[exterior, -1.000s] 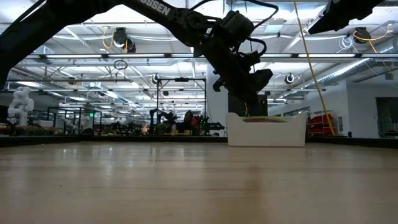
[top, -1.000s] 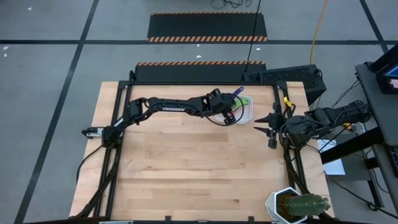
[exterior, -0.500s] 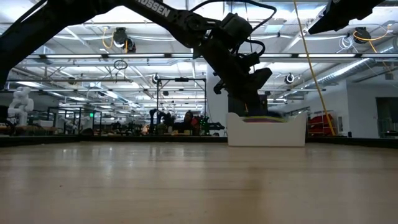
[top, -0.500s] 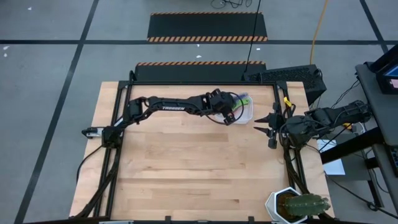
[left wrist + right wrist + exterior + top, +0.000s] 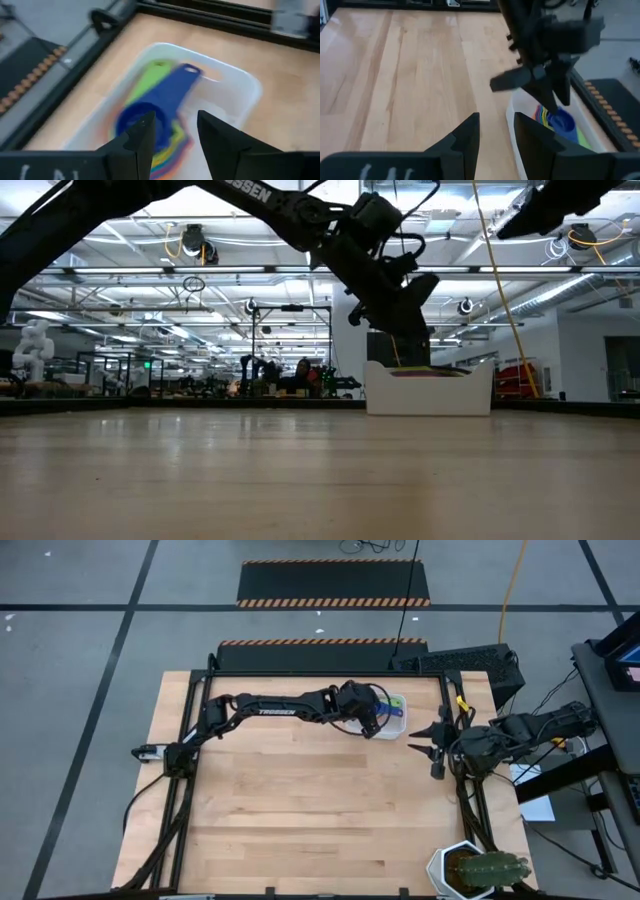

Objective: Nest measuring cups in basket
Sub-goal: Stack the purple measuring cup on top of the green measuring cup in the white bin

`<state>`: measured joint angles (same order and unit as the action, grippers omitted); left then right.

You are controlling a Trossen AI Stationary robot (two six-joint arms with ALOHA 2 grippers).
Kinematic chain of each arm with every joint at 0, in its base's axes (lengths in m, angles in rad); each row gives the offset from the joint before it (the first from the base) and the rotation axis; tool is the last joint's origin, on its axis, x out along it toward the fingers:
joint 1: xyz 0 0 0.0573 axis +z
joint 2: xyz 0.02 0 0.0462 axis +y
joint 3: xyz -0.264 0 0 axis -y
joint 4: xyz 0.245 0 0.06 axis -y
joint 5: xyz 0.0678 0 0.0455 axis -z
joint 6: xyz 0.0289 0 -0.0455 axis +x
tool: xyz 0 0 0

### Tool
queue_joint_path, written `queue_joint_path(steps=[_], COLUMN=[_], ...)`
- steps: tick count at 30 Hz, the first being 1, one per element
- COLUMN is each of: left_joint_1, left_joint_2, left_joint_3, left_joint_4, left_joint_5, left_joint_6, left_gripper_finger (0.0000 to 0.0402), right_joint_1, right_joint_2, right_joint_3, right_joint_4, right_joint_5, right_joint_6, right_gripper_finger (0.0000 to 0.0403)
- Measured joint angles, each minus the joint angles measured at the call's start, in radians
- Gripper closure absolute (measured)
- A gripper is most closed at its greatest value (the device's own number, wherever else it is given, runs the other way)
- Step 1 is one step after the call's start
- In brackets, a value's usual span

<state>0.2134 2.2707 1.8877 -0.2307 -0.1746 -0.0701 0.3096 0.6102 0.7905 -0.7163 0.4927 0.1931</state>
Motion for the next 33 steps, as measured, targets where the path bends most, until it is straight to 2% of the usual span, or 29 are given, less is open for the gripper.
queue_joint_path(steps=[3,7,10,13,16,18,22,27,33], left_joint_1=[-0.009,-0.022,-0.028,-0.039,-0.057,-0.067,-0.081,-0.086,-0.083], left_joint_2=[-0.013,-0.088,-0.154,-0.189,-0.227,-0.259,-0.342,-0.483,-0.650], left_joint_3=[0.000,-0.001,0.002,-0.021,-0.110,-0.196,-0.389,-0.587,-0.769], left_joint_4=[-0.006,-0.097,-0.170,-0.214,-0.190,-0.117,0.029,0.199,0.280], left_joint_5=[0.057,0.067,0.065,0.051,0.004,-0.011,-0.017,-0.020,-0.057], left_joint_6=[0.007,0.056,0.083,0.088,0.086,0.074,0.063,0.051,0.037], left_gripper_finger=[0.0252,0.0252,0.0252,0.0252,0.0256,0.0265,0.0288,0.0315,0.0338], right_joint_1=[-0.004,-0.070,-0.148,-0.253,-0.366,-0.437,-0.574,-0.699,-0.770], right_joint_2=[0.012,0.094,0.192,0.286,0.379,0.423,0.513,0.602,0.667], right_joint_3=[-0.046,-0.095,-0.096,-0.097,-0.098,-0.097,-0.097,-0.097,-0.096], right_joint_4=[0.023,0.106,0.126,0.147,0.158,0.175,0.193,0.283,0.354], right_joint_5=[0.006,0.001,-0.011,-0.091,-0.211,-0.272,-0.345,-0.365,-0.361], right_joint_6=[0.028,-0.006,-0.050,-0.112,-0.183,-0.242,-0.335,-0.411,-0.443], right_gripper_finger=[0.0287,0.0293,0.0314,0.0345,0.0378,0.0395,0.0395,0.0395,0.0402])
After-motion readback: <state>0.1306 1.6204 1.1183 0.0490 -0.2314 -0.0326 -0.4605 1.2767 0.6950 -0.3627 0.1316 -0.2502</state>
